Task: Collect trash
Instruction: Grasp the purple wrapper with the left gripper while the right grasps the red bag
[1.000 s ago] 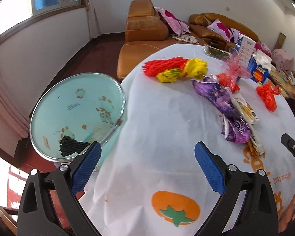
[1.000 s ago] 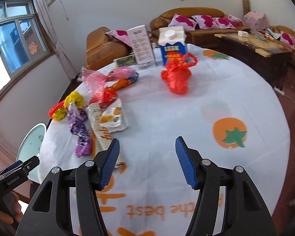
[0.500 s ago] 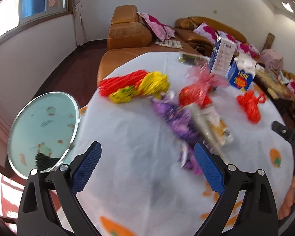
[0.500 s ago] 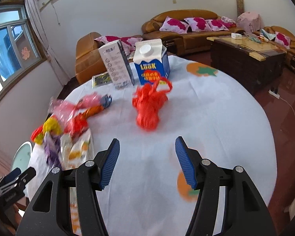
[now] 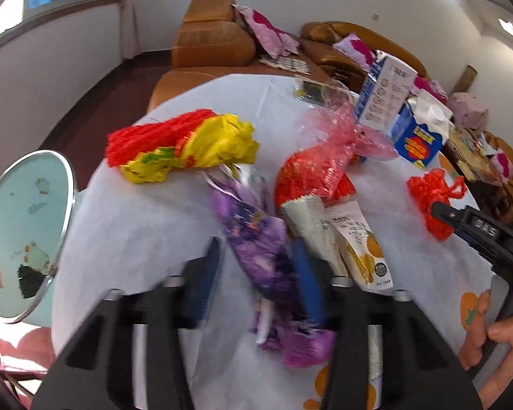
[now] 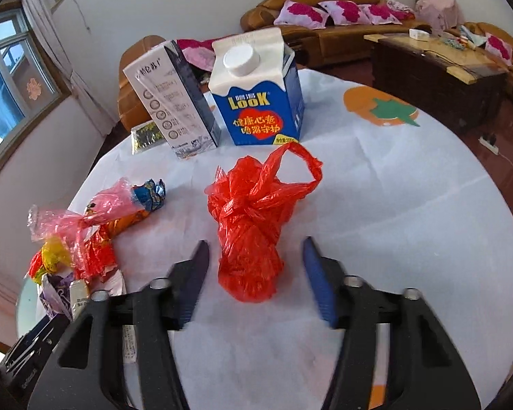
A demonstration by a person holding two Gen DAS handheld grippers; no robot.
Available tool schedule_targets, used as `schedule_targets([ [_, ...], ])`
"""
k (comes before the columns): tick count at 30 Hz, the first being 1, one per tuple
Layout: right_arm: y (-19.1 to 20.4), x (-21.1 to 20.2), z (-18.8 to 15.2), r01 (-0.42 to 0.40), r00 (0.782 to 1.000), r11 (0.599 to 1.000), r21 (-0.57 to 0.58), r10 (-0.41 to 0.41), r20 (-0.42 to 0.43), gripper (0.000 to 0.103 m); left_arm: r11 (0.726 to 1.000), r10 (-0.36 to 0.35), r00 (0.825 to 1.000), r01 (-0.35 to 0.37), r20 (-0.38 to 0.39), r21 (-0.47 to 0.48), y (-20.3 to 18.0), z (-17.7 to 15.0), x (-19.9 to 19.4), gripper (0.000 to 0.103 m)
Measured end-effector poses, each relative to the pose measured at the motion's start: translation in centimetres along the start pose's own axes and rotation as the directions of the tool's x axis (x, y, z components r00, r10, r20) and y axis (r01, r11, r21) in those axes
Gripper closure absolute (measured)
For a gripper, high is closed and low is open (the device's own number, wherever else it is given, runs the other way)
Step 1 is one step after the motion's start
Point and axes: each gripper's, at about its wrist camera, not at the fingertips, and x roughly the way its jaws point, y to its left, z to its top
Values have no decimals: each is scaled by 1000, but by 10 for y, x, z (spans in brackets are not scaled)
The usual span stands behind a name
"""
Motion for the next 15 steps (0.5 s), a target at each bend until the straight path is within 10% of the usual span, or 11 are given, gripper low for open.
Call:
schedule_targets([
  [15, 20, -80, -29, -32, 988, 999, -39, 38, 147, 87, 998, -36, 992, 29, 123, 59, 19, -1, -60, 77],
])
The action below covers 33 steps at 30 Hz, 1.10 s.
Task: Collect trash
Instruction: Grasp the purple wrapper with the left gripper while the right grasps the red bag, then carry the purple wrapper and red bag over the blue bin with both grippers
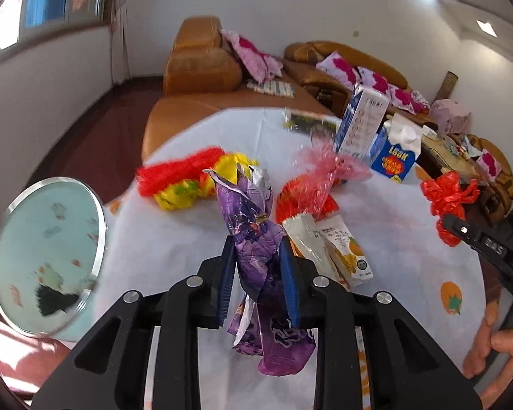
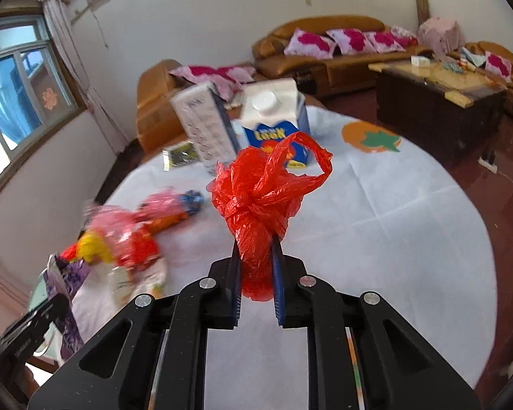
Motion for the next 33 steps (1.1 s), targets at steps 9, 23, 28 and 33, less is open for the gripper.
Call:
schedule_targets([
  [9, 53, -55, -37, -61, 997, 995, -82, 65, 51, 87, 1000, 20, 999, -19, 39, -12, 20, -9, -33, 78],
  [23, 145, -62, -67, -187, 982, 965, -185, 187, -18, 87, 989, 142, 986, -138, 86, -48, 78, -23, -75, 78],
  [28, 172, -62, -77, -221, 975, 949, -226, 217, -39, 87, 985, 162, 983, -155, 87, -81, 102, -26, -82, 78],
  [33, 196, -61, -84, -247, 969, 934, -258, 241, -56, 87, 978, 188, 978, -179, 86, -106, 123, -28, -86, 78],
])
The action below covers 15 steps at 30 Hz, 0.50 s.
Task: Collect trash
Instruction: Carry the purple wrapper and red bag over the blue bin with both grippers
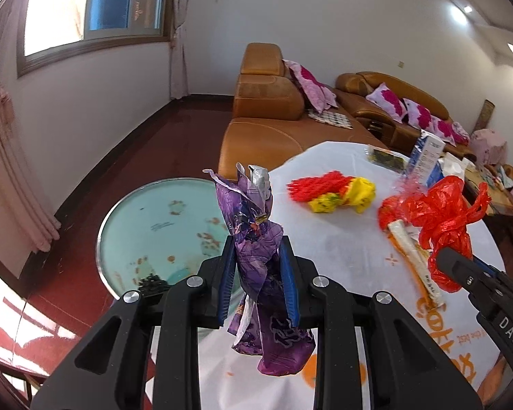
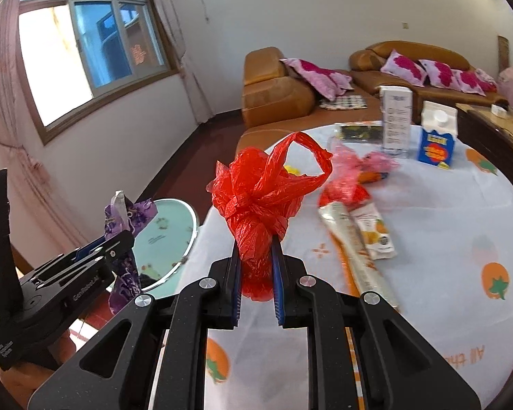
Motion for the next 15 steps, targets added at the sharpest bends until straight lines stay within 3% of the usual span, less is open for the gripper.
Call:
schedule_targets([
  [15, 45, 23, 0, -52, 998, 997, -65, 49, -42, 87, 997, 49, 999, -49, -9, -67, 48, 0, 1, 78],
])
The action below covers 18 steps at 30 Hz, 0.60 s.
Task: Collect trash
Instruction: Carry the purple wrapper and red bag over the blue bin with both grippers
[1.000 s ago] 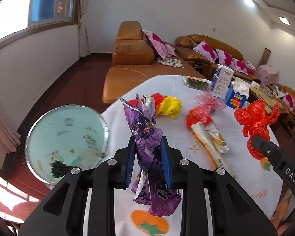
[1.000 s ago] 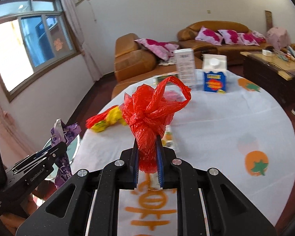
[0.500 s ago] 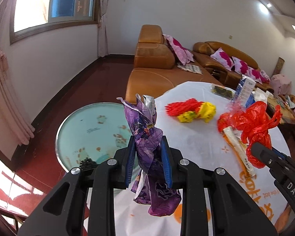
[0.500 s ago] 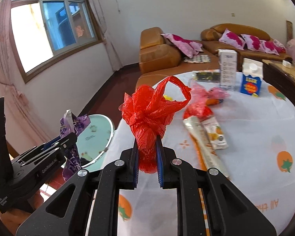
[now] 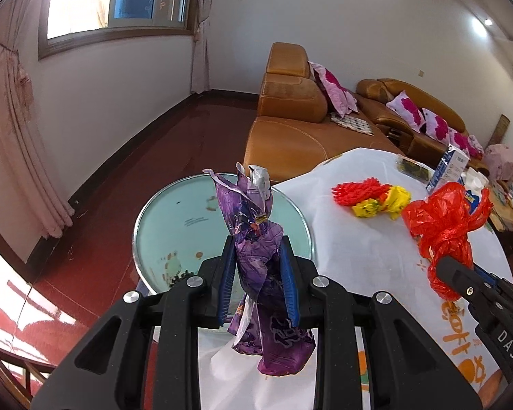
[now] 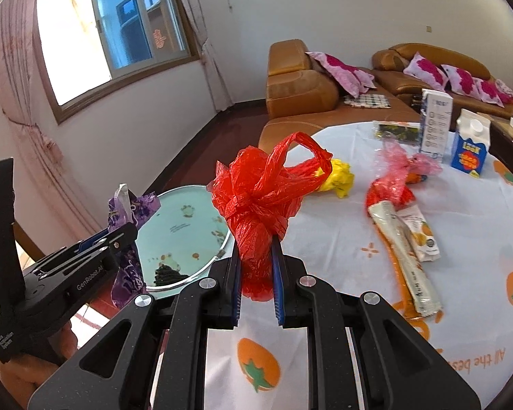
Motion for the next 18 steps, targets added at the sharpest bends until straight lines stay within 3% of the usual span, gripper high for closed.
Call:
schedule_targets([
  [18, 50, 36, 5, -61, 997, 996, -66, 58, -45, 87, 996, 53, 998, -54, -19, -64, 43, 2, 13, 78],
])
